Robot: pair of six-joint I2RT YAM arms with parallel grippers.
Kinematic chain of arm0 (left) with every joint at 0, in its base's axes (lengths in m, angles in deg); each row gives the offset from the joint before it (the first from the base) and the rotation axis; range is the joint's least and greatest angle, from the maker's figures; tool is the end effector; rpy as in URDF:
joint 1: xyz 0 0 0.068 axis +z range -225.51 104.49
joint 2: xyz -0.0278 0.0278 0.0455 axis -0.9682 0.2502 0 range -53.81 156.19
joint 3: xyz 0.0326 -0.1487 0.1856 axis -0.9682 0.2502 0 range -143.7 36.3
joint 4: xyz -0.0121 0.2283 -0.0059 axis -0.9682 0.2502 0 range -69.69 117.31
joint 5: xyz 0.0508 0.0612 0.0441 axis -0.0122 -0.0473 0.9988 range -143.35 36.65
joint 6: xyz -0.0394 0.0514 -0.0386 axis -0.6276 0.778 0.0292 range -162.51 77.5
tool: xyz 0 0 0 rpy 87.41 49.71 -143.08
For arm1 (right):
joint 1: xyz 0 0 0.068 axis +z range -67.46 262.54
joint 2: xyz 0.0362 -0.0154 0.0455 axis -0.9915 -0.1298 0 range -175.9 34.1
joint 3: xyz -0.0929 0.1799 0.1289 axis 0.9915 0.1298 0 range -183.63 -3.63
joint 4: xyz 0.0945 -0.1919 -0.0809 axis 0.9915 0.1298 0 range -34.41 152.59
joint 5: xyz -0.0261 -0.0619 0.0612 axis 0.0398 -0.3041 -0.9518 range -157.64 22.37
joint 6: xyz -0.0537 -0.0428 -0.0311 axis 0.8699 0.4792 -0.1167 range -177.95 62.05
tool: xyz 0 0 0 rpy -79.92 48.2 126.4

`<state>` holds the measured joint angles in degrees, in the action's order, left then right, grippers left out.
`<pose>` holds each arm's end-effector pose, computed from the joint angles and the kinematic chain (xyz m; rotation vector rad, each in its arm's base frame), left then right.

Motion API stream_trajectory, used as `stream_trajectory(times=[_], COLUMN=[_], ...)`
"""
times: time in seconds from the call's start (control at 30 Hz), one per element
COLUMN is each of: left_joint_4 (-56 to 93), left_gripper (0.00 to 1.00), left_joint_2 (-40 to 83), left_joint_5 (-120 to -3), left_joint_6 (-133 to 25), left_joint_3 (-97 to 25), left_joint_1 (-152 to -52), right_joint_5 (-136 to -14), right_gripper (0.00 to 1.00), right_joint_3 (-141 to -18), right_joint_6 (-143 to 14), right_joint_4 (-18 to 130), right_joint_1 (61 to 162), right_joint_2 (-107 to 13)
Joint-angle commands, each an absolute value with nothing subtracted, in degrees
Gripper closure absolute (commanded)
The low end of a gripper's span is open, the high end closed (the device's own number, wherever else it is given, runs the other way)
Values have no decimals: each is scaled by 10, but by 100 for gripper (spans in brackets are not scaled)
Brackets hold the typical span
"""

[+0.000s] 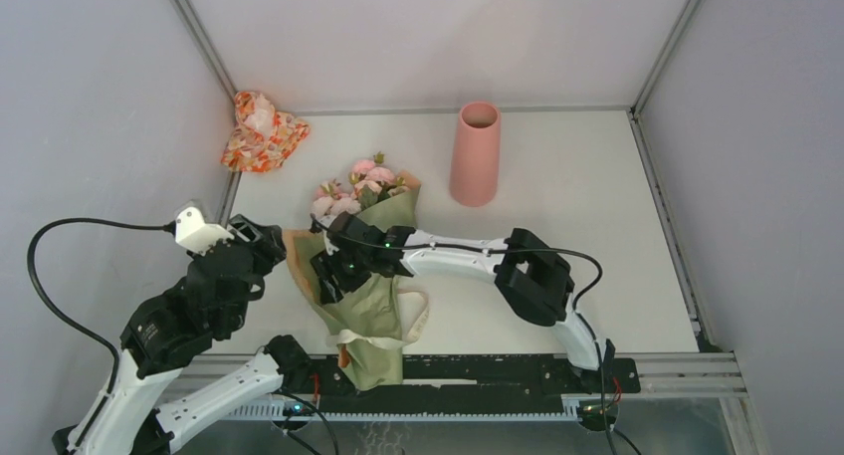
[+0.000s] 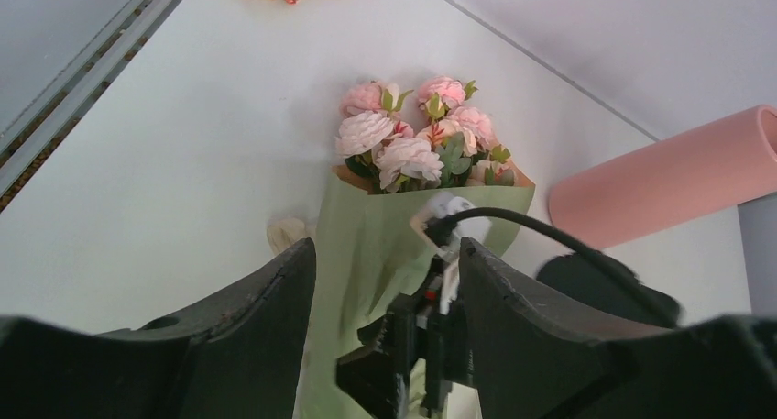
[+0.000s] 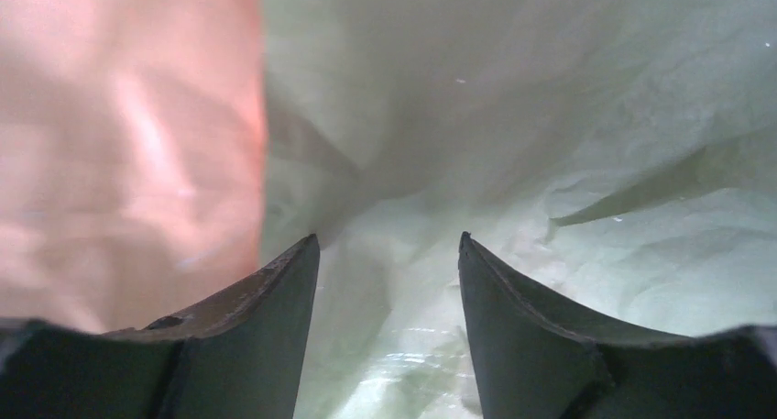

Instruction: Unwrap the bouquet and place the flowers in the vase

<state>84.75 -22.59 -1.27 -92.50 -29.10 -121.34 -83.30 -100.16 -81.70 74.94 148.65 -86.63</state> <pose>0.0784 -0.0086 0.3431 -0.5763 1.7996 -0.1796 0.1670 0.4196 0.1868 -1.0664 2.3336 1.0257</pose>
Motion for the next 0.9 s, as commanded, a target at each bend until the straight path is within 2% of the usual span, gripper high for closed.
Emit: stream_trajectory(times=[0.0, 0.1, 0.2, 0.23, 0.27, 0.3, 0.67, 0.73, 0.83, 0.87], left_joint_4=[845, 844, 837, 832, 827, 824, 795, 787, 781, 780], left_gripper=[36, 36, 36, 36, 36, 36, 36, 36, 37, 37], left_joint_2=[-231, -232, -230, -229, -228, -226, -210, -207, -198, -196], left_joint_5=[-16, -21, -31, -36, -39, -40, -67, -72, -75, -77], left_joint_6=[-922, -925, -923, -919, -916, -914, -903, -899, -895, -894], left_joint_3=[-310, -309, -304, -302, -300, -298, -292, -291, -295, -297], left_joint_1=[-1210, -1211, -1211, -1210, -1211, -1211, -1211, -1211, -1211, -1211], right_joint_5=[-810, -794, -777, -769, -761, -754, -684, -696, -715, -716], right_gripper=[37, 51, 85, 94, 99, 100, 100, 86, 57, 50], right_joint_3=[-1042, -1050, -1043, -1037, -1029, -1021, -900, -908, -936, -946], right_joint_6=[-818, -816, -815, -813, -812, -809, -777, -767, -755, -752], right_joint_4=[766, 771, 772, 772, 769, 769, 760, 780, 804, 809], right_joint_1=[1478, 1470, 1464, 1462, 1461, 1460, 1445, 1447, 1473, 1485], right_joint_2=[-903, -912, -901, -895, -885, -875, -700, -694, -709, -718])
